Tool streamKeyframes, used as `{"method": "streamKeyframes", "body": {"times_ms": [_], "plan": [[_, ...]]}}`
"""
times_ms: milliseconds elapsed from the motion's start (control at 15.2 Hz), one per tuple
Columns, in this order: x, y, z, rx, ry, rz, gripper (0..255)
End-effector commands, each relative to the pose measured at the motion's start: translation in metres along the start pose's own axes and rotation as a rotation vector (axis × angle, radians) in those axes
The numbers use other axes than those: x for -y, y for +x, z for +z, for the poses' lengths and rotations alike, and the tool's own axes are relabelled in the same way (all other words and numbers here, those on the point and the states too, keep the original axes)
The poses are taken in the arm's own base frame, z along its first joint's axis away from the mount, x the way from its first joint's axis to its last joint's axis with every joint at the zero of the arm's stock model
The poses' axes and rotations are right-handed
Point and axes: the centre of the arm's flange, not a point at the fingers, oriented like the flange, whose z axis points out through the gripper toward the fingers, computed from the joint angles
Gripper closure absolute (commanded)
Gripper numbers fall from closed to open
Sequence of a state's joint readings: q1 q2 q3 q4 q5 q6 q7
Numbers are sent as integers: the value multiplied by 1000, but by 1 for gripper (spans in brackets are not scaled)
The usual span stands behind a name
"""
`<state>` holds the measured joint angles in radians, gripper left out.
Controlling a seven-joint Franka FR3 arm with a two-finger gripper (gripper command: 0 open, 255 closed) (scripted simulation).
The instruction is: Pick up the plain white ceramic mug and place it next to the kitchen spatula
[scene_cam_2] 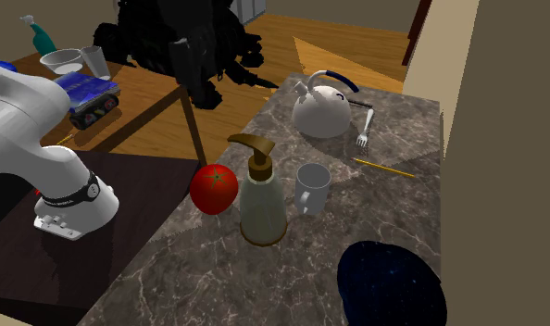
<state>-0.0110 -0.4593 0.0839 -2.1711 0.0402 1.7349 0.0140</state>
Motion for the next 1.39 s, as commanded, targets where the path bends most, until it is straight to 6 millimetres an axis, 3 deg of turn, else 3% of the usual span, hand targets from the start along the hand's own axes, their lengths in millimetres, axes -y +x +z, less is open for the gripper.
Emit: {"method": "streamKeyframes", "body": {"times_ms": [0,1320], "plan": [[1,27,18,17,-2,9,0],[7,250,194,192,-21,97,0]]}}
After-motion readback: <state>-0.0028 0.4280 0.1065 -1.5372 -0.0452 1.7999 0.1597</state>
